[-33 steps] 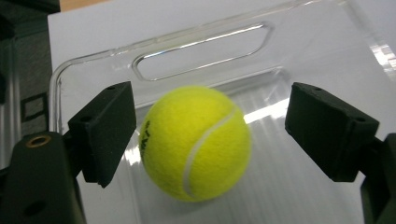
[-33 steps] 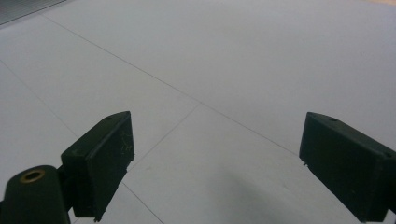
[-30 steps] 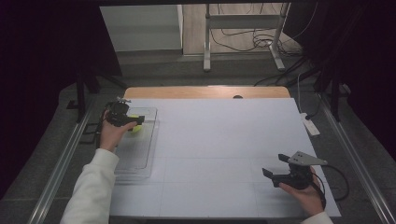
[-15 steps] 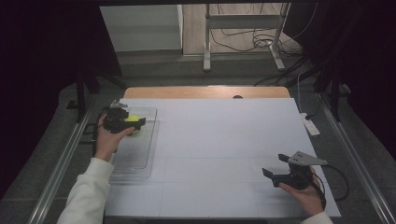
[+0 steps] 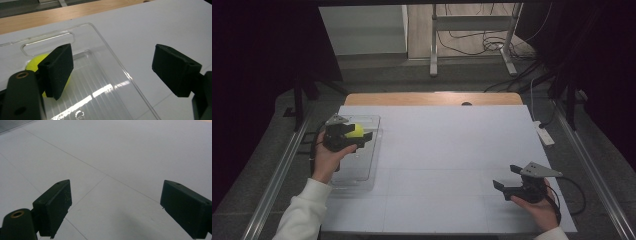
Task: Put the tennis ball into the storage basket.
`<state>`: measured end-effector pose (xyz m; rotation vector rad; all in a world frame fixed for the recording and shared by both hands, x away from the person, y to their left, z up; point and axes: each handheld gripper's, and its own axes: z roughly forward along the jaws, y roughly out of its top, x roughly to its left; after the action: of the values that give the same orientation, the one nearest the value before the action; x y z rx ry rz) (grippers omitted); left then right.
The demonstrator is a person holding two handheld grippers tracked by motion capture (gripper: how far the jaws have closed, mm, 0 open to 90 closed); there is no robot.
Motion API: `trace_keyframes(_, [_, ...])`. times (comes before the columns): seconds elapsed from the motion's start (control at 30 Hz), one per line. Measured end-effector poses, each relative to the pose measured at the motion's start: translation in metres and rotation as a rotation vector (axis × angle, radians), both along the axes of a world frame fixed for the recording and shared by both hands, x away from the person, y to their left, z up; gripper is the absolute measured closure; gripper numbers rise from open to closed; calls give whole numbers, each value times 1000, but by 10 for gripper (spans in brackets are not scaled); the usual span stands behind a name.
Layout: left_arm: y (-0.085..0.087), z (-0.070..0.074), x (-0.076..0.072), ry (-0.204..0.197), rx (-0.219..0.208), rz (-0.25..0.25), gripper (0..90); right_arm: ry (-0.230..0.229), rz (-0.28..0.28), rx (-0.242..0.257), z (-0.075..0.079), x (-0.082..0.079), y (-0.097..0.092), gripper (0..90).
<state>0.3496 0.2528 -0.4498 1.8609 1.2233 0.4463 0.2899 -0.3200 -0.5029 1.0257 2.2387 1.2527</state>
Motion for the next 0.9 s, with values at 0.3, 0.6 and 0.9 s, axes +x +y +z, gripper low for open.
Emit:
trace_keyframes(0.3, [-8,3,-21,-37,-7,-35,187,1,-1,0,0,0,0,106])
trace_keyframes(0.6, [-24,-7,-48,-42,-10,-96,184,1,-2,5,0,0,0,106])
trace_keyframes(0.9, [-33,-18,-64,-33,-29,-121,179,1,-2,4,0,0,0,106])
